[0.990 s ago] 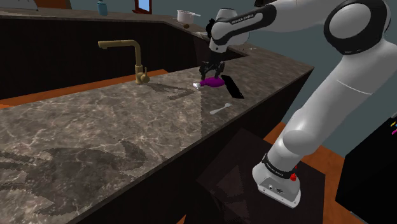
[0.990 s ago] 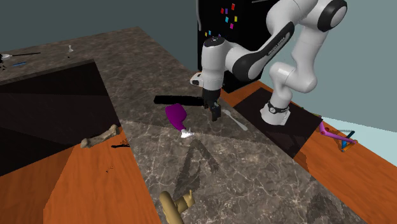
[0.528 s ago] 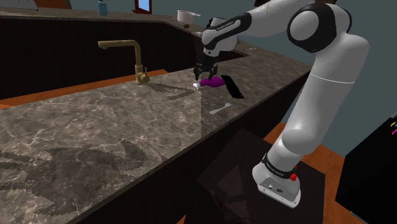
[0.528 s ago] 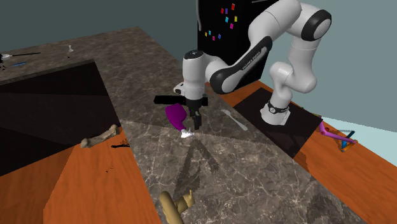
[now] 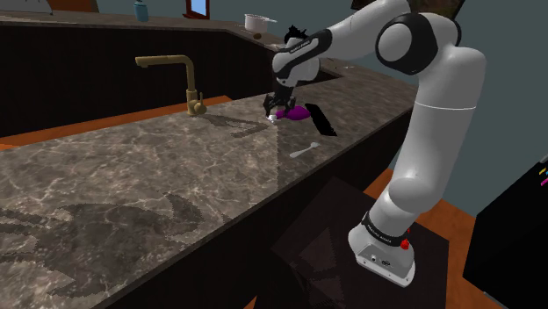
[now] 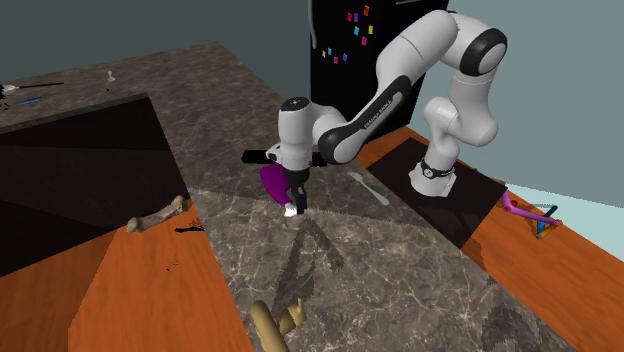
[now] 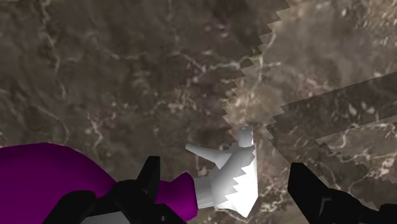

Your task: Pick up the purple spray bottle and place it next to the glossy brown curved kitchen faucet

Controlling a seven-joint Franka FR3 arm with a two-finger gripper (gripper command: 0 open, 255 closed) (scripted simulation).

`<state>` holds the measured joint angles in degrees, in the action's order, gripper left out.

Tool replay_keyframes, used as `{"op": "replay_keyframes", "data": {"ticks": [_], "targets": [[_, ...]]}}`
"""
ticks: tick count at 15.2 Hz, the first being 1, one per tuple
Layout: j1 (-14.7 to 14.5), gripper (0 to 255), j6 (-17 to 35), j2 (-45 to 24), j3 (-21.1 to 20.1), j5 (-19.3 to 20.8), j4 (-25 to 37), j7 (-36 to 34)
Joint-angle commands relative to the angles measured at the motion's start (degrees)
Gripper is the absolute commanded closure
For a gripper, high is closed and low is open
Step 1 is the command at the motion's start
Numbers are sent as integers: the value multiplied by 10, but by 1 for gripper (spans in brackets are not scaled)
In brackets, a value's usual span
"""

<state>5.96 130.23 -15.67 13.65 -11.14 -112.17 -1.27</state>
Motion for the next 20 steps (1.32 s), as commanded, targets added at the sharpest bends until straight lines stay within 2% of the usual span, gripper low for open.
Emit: {"op": "replay_keyframes", "data": {"ticks": [1, 9, 10, 20], "targets": [[0, 0, 15, -11, -2, -5, -5, 3], [0, 0, 15, -11, -2, -5, -5, 3], [0, 255, 15, -11, -2, -5, -5, 3], [0, 255, 9, -7, -1, -3, -2, 1]]}}
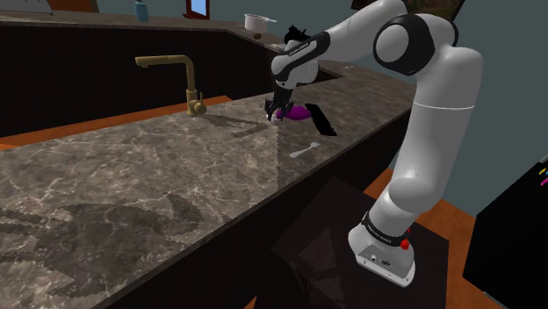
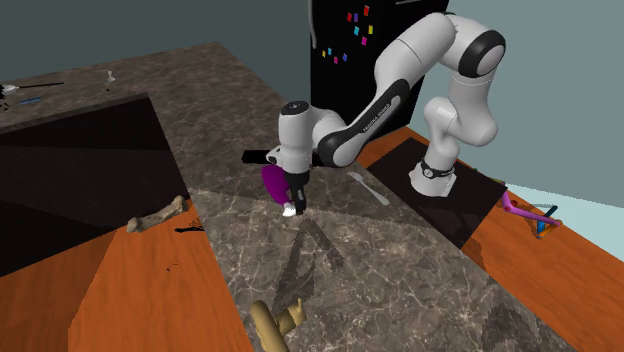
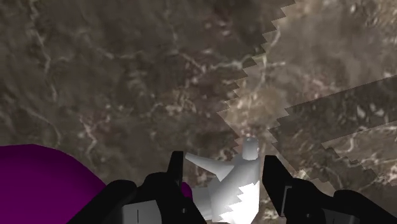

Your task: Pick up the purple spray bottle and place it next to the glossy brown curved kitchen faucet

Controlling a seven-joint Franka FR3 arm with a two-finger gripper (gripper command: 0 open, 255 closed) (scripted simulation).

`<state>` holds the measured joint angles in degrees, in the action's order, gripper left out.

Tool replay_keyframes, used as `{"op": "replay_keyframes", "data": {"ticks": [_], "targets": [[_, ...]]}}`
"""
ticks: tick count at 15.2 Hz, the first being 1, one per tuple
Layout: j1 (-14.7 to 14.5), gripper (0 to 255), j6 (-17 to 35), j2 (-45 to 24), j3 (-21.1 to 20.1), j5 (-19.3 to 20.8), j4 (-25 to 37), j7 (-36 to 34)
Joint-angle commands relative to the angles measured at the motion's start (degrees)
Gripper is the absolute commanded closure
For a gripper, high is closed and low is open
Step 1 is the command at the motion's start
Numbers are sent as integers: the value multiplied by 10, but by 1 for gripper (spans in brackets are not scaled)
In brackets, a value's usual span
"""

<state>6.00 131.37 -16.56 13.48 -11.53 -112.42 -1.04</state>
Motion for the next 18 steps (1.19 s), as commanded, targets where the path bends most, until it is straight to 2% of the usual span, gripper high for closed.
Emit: {"op": "replay_keyframes", "data": {"ticks": [1, 18], "targets": [[-1, 255, -9, 7, 1, 3, 3, -3], [-5, 255, -123, 62, 9, 30, 65, -28]]}}
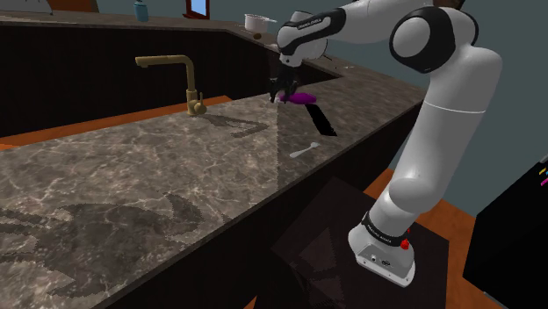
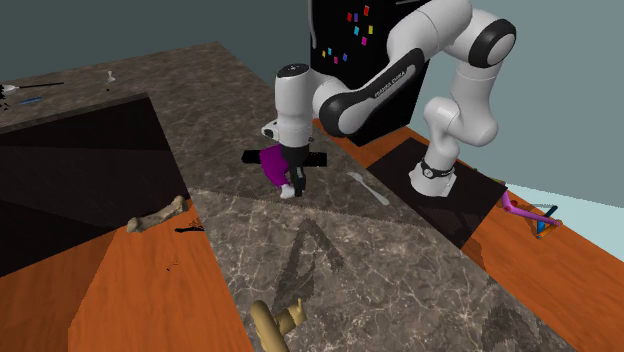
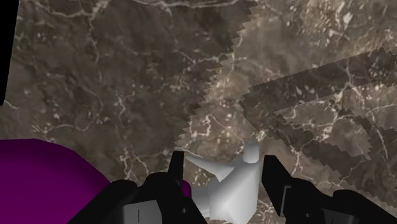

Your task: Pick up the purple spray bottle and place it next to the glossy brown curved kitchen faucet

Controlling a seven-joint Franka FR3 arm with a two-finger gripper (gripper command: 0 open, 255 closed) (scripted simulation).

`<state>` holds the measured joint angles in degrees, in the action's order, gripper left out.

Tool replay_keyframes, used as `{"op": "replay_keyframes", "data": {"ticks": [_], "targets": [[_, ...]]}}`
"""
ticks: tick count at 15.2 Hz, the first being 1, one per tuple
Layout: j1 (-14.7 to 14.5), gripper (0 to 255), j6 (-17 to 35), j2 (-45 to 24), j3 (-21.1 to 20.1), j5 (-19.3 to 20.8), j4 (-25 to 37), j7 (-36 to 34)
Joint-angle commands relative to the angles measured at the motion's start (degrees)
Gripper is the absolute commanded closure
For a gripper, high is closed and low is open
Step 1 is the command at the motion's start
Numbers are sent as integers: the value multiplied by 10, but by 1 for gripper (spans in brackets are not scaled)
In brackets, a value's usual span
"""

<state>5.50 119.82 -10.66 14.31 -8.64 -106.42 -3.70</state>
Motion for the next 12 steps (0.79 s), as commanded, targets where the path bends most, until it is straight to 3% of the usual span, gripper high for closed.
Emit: {"op": "replay_keyframes", "data": {"ticks": [1, 12], "targets": [[0, 255, -15, 5, 1, 2, 10, -2], [0, 255, -94, 22, 3, 12, 73, -13]]}}
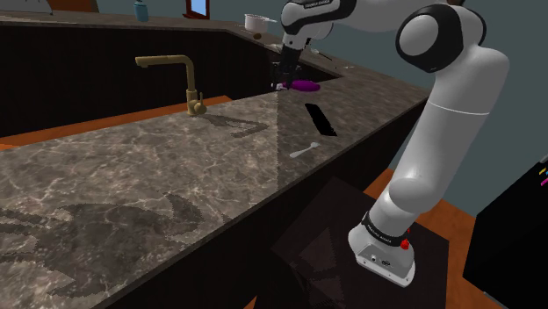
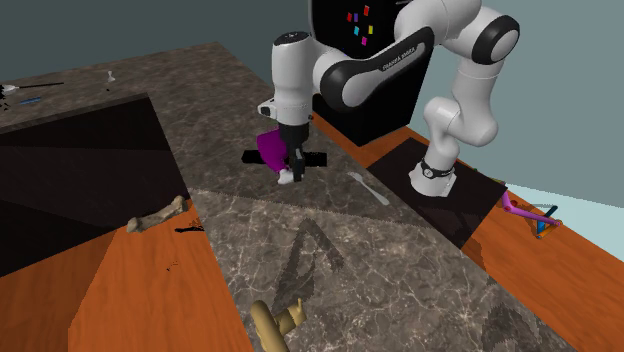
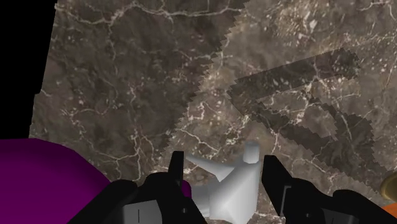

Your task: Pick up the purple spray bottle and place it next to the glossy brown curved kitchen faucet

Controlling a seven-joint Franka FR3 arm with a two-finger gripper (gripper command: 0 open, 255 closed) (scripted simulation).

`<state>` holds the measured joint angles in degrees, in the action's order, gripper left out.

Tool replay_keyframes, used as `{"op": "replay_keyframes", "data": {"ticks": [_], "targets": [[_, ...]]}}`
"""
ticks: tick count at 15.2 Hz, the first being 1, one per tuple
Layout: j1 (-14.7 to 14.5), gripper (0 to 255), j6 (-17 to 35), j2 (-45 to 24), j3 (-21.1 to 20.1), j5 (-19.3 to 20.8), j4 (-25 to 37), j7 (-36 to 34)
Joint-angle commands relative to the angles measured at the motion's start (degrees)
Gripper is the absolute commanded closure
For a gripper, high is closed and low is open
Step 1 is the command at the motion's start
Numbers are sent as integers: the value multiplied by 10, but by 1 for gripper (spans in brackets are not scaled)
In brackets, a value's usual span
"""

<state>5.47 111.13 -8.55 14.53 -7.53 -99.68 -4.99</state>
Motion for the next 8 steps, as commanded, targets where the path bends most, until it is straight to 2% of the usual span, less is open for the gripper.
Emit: {"op": "replay_keyframes", "data": {"ticks": [1, 8], "targets": [[0, 255, -15, 2, 0, 1, 13, -1], [1, 255, -67, 4, 1, 4, 64, -6]]}}
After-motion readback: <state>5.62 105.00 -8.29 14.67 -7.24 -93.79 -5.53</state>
